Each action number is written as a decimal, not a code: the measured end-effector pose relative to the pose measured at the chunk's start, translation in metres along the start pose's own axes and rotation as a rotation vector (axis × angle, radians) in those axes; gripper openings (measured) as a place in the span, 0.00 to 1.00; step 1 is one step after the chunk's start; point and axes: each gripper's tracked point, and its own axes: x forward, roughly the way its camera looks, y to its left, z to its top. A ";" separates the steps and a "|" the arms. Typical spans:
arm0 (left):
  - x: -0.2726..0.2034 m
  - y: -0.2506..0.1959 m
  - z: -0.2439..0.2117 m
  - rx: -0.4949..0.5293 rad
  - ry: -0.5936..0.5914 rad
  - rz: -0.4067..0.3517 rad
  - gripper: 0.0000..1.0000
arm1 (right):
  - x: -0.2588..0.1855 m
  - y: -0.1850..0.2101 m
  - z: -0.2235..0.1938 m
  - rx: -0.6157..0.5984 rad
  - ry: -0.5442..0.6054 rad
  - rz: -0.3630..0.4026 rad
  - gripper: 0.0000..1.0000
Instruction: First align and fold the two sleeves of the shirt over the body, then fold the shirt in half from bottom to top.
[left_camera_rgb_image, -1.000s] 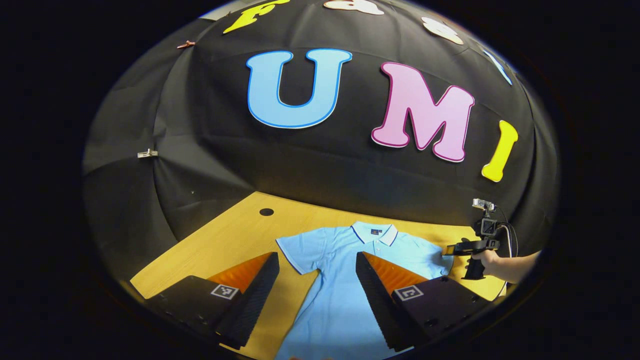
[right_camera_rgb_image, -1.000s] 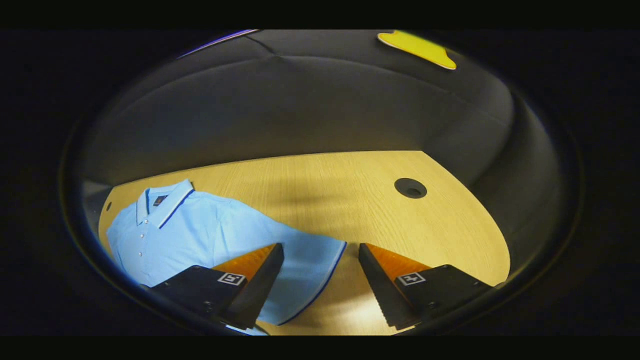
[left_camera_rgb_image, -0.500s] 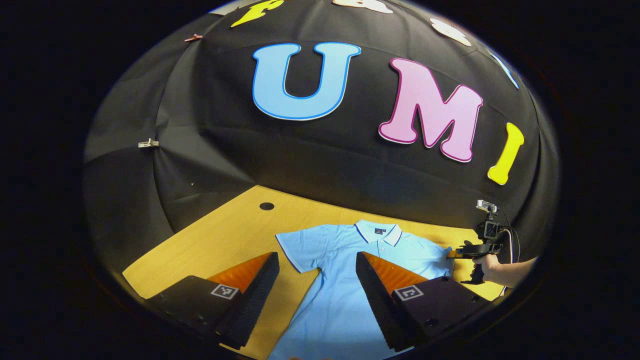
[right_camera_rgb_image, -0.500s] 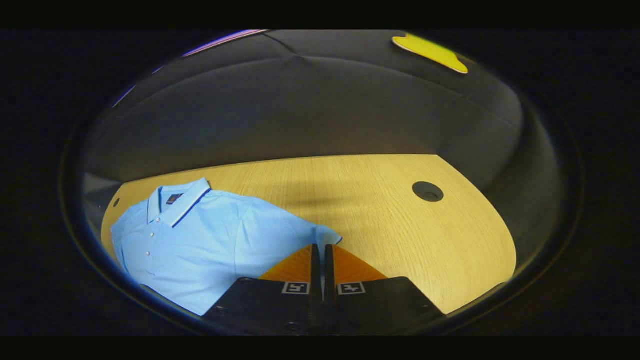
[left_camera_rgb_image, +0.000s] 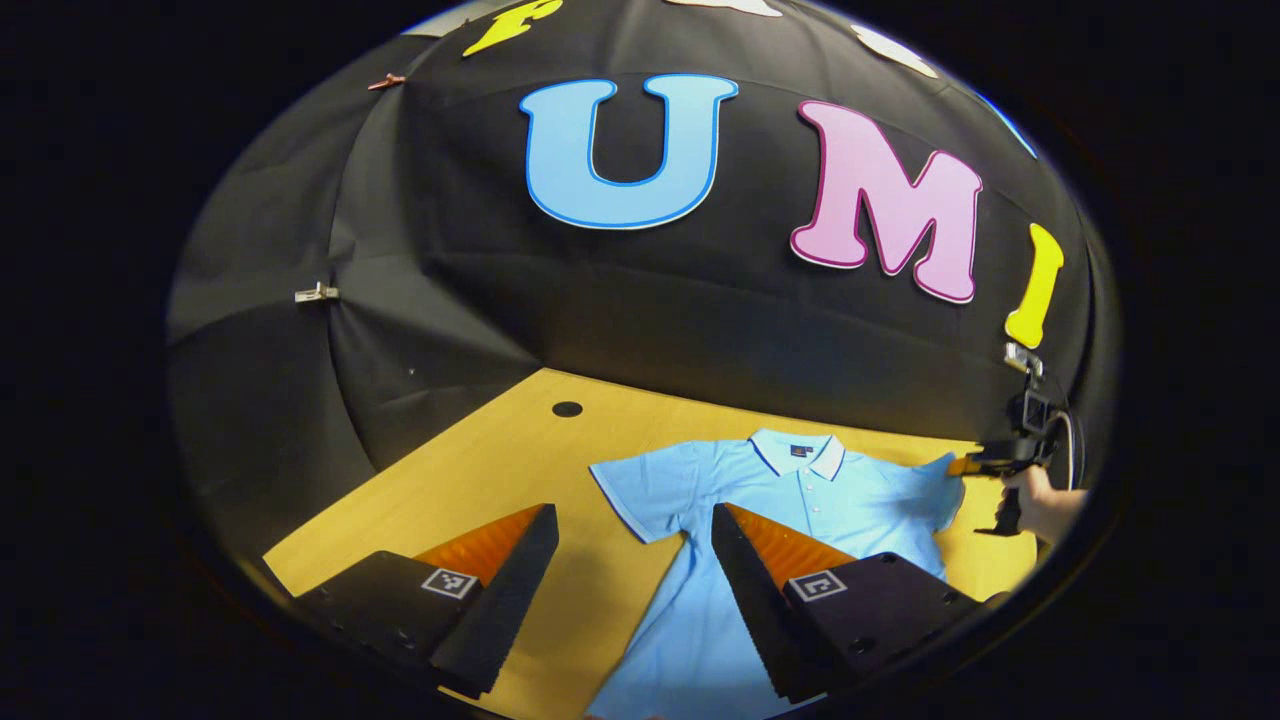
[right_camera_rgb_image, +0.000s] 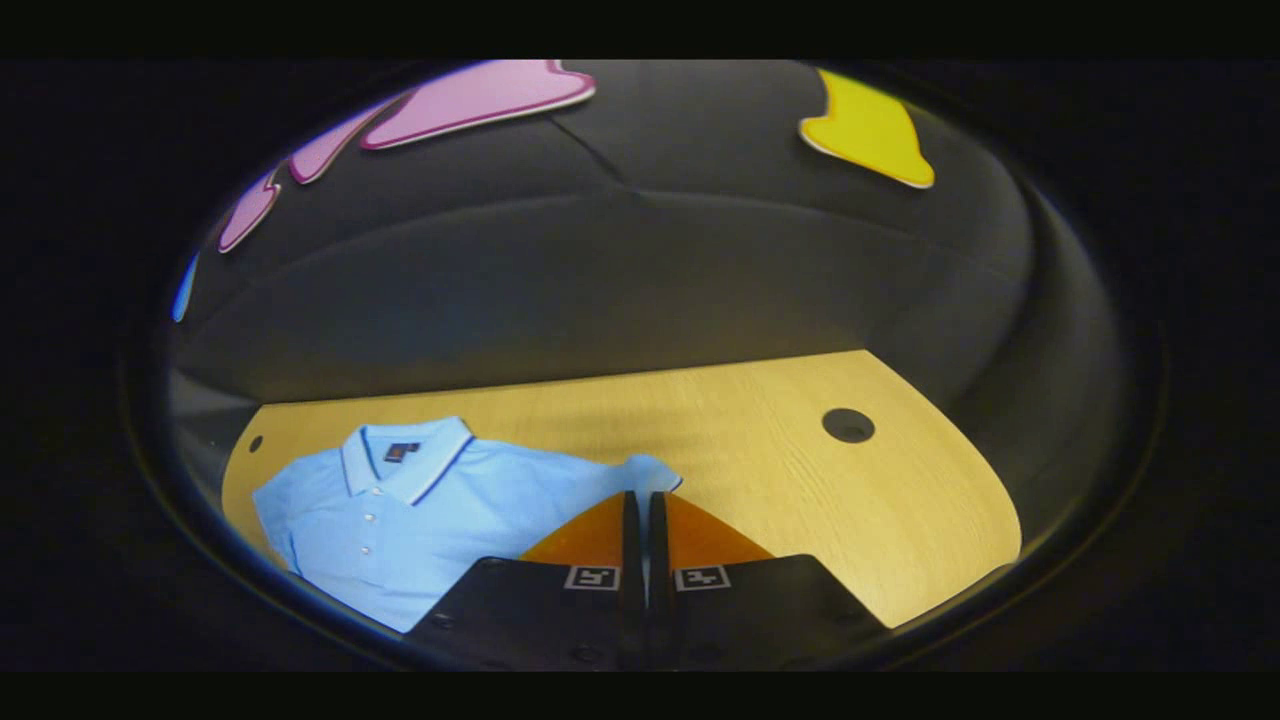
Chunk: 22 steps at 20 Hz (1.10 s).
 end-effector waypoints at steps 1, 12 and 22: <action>0.004 0.001 0.002 -0.009 -0.003 0.001 0.97 | -0.003 0.018 0.004 -0.026 -0.005 0.012 0.05; 0.064 0.025 0.010 0.005 -0.005 -0.006 0.97 | -0.055 0.172 -0.065 -0.320 -0.011 0.205 0.96; 0.241 0.032 -0.031 0.071 0.192 0.017 0.97 | -0.126 0.065 -0.057 -0.142 -0.185 0.096 0.98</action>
